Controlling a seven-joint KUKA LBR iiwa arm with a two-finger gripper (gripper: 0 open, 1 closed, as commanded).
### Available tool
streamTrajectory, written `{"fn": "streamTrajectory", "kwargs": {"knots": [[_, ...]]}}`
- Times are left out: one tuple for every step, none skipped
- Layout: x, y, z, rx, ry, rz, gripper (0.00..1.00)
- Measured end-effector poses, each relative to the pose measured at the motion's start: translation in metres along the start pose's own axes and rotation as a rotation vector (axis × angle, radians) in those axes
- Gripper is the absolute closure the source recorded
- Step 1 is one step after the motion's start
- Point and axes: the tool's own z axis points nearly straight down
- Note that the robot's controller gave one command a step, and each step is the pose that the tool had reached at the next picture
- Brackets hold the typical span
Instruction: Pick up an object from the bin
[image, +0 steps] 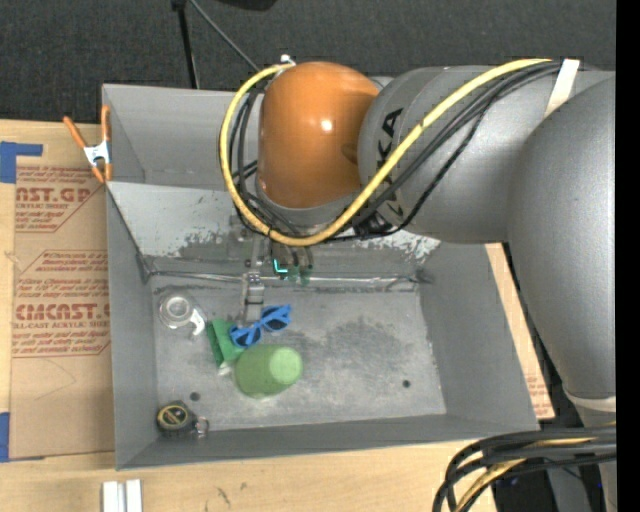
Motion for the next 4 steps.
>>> {"fn": "streamTrajectory", "kwargs": {"knots": [[0.038,-0.051,0.144,0.001,0.001,-0.015,0.0],[0.036,-0.049,0.139,-0.002,-0.006,-0.015,1.0],[0.036,-0.05,0.139,-0.001,-0.006,-0.015,0.0],[0.023,-0.008,0.139,-0.002,-0.008,0.242,0.0]]}}
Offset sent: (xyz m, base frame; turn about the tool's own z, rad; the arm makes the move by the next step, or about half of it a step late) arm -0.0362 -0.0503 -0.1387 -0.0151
